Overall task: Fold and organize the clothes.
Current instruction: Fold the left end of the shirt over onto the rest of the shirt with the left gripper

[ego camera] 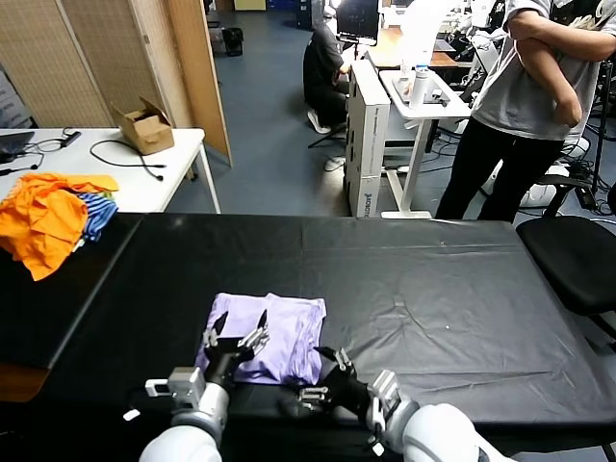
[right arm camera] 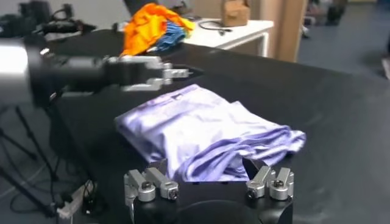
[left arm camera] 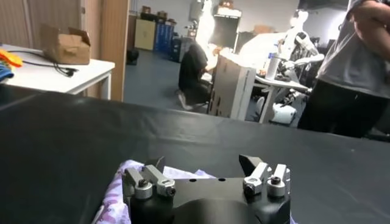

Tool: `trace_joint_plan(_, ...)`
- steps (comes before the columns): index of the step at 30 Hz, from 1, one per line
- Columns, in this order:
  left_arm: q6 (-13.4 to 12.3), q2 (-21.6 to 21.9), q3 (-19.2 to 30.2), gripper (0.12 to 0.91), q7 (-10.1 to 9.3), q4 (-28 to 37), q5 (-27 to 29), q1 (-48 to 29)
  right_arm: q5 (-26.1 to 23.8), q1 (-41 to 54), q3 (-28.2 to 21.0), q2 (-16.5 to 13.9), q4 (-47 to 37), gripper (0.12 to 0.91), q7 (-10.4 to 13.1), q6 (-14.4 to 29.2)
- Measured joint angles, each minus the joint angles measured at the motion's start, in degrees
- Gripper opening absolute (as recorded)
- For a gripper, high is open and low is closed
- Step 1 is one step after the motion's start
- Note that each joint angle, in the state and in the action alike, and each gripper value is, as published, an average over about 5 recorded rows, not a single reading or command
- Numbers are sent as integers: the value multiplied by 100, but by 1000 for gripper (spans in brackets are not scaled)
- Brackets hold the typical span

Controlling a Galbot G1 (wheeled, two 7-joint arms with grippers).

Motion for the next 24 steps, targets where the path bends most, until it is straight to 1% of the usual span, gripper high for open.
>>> trace_joint_plan(1,-4,4,-9,907,0,0,0,-2,-36,-7,-10,10,-19,542,-1,14)
trace_joint_plan(3,-10,11,-28,907,-1,2,0,-11,-96,-26,-22,28,-49,428,1,38)
trace_joint_plan(4,-13,15,-38,907,-2,4,0,-15,-116,-38,-22,33,-58,353,5,47)
trace_joint_plan(7,-25,33,-79,907,-2,19,0,-22,-132,-90,3,26,-46,195,38,25)
trace_joint_plan(8,-32,42,-96,907,-1,27,0,-23,-123,-114,26,16,-30,165,54,-16)
trace_joint_plan(10,-53,64,-135,907,1,53,0,-30,-77,-174,96,-12,14,140,84,-146)
trace_joint_plan(15,-121,127,-227,907,20,158,-5,-103,166,-326,309,-31,70,142,174,-473)
trace_joint_plan(17,-156,144,-261,907,51,197,-15,-137,272,-354,361,-6,81,174,249,-540)
trace_joint_plan(18,-176,150,-283,907,77,218,-36,-151,338,-370,391,4,97,209,289,-569)
trace_joint_plan(20,-206,152,-342,907,123,267,-141,-173,494,-418,476,8,158,316,372,-628)
trace_joint_plan(21,-219,146,-379,907,141,297,-220,-182,583,-452,535,2,204,373,414,-652)
trace_joint_plan(22,-238,133,-425,907,156,332,-312,-189,670,-489,606,-7,257,448,455,-674)
trace_joint_plan(24,-296,92,-535,907,196,409,-483,-189,834,-578,778,-23,380,562,529,-709)
